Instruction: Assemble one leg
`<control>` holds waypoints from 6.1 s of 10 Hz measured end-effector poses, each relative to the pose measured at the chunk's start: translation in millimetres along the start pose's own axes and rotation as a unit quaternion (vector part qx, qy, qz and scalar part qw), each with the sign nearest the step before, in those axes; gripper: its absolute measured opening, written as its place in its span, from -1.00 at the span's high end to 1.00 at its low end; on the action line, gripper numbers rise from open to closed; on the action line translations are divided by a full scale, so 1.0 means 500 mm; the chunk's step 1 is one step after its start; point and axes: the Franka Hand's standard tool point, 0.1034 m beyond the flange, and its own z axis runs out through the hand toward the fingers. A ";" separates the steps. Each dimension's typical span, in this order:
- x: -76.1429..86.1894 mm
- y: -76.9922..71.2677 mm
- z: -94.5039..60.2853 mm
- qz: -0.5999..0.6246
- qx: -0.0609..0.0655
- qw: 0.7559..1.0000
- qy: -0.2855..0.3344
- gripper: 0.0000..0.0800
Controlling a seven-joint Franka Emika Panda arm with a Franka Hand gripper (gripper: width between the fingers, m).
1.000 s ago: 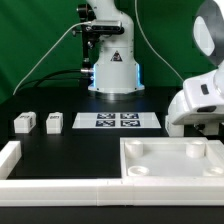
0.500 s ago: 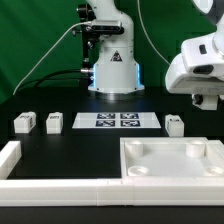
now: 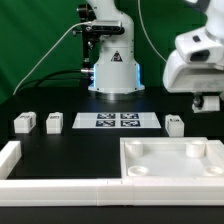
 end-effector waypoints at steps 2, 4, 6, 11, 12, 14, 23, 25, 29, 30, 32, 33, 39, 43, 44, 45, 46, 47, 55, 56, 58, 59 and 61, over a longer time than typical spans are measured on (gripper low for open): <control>0.042 0.023 -0.044 -0.004 0.011 0.993 0.120 0.27; 0.062 0.019 -0.074 -0.005 0.018 0.983 0.183 0.27; 0.061 0.019 -0.071 -0.005 0.018 0.983 0.181 0.27; 0.095 0.094 -0.040 -0.068 0.011 0.979 0.192 0.27; 0.117 0.090 -0.056 -0.071 0.011 0.977 0.199 0.27; 0.156 0.068 -0.103 -0.074 0.014 0.978 0.193 0.27; 0.216 0.133 -0.125 -0.089 -0.011 0.934 0.346 0.27; 0.227 0.126 -0.135 -0.091 -0.010 0.933 0.347 0.27; 0.227 0.136 -0.120 -0.092 -0.012 0.934 0.344 0.27; 0.242 0.137 -0.127 -0.091 -0.010 0.936 0.341 0.27; 0.295 0.136 -0.161 -0.091 -0.005 0.937 0.337 0.27; 0.309 0.134 -0.172 -0.091 -0.004 0.936 0.339 0.27; 0.315 0.146 -0.165 -0.093 -0.019 0.911 0.401 0.27; 0.341 0.143 -0.178 -0.092 -0.018 0.905 0.414 0.26; 0.345 0.138 -0.173 -0.092 -0.017 0.906 0.413 0.26; 0.347 0.126 -0.170 -0.095 -0.015 0.905 0.414 0.27; 0.347 0.116 -0.164 -0.097 -0.014 0.904 0.417 0.27; 0.345 0.118 -0.158 -0.095 -0.017 0.896 0.434 0.27; 0.351 0.119 -0.137 -0.097 -0.015 0.904 0.417 0.26; 0.355 0.119 -0.138 -0.097 -0.014 0.904 0.417 0.26; 0.356 0.122 -0.136 -0.096 -0.014 0.904 0.417 0.26; 0.357 0.124 -0.132 -0.095 -0.014 0.904 0.416 0.27; 0.358 0.123 -0.126 -0.095 -0.014 0.904 0.416 0.26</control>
Offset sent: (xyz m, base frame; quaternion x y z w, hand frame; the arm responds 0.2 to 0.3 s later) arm 0.0469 -0.0020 0.0311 -0.0181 0.0895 -0.0284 0.9954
